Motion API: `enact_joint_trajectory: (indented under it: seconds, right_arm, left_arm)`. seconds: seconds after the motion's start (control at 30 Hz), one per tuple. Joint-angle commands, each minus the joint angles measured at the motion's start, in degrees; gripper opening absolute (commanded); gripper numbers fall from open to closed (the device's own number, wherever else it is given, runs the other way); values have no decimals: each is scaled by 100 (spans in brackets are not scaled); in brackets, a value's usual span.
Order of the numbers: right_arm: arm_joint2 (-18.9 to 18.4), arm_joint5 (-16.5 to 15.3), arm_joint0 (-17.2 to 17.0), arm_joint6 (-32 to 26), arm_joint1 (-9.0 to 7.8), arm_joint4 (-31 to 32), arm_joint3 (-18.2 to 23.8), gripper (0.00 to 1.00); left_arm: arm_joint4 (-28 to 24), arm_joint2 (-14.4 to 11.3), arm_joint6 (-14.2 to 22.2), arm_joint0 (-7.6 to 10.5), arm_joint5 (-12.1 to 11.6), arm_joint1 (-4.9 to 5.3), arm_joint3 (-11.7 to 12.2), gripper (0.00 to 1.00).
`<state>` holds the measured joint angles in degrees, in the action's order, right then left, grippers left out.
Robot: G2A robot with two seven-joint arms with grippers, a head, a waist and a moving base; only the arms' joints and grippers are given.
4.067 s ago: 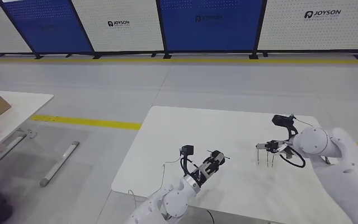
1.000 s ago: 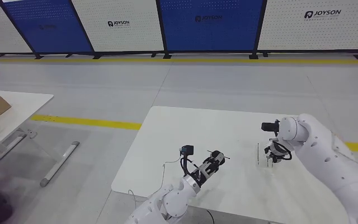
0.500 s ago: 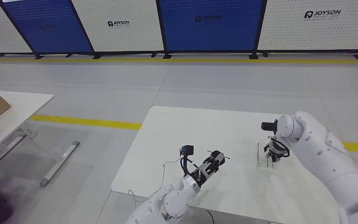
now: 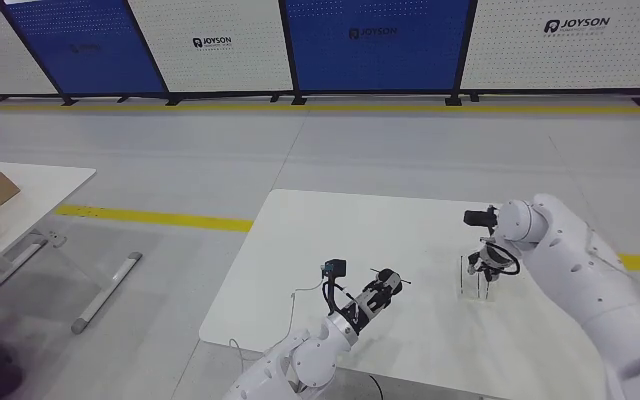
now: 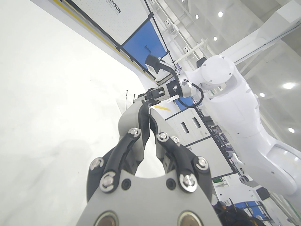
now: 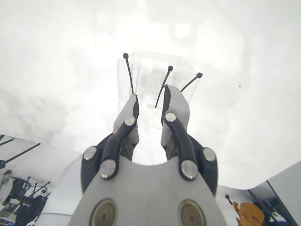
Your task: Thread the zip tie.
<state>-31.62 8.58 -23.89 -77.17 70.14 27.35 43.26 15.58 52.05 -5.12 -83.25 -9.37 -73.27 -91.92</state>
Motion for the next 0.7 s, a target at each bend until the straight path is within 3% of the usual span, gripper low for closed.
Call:
enact_joint_trajectory:
  seconds: [0.0, 0.17, 0.27, 0.37, 0.43, 0.5, 0.57, 0.67]
  right_arm:
    - [-136, -38, -74, -52, -104, 22, 196, 26]
    - [-672, -164, -405, 22, -437, -10, 898, 27]
    - [-1311, -399, -823, 403, -736, -179, 1605, 33]
    - [-2235, -753, -1588, 827, -1112, -370, 2549, 33]
    - [-2944, -1027, -2260, 994, -1352, -557, 3313, 52]
    - [-3480, -1144, -2811, 1040, -1517, -602, 3867, 100]
    - [-3935, -1158, -3341, 1060, -1644, -606, 4414, 100]
    - [-4292, -1278, -3790, 943, -1736, -743, 4834, 100]
  left_arm:
    - [0, 0, 0, 0, 0, 0, 0, 0]
    - [0, 0, 0, 0, 0, 0, 0, 0]
    - [0, 0, 0, 0, 0, 0, 0, 0]
    - [0, 0, 0, 0, 0, 0, 0, 0]
    - [0, 0, 0, 0, 0, 0, 0, 0]
    - [0, 0, 0, 0, 0, 0, 0, 0]
    - [0, 0, 0, 0, 0, 0, 0, 0]
    - [0, 0, 0, 0, 0, 0, 0, 0]
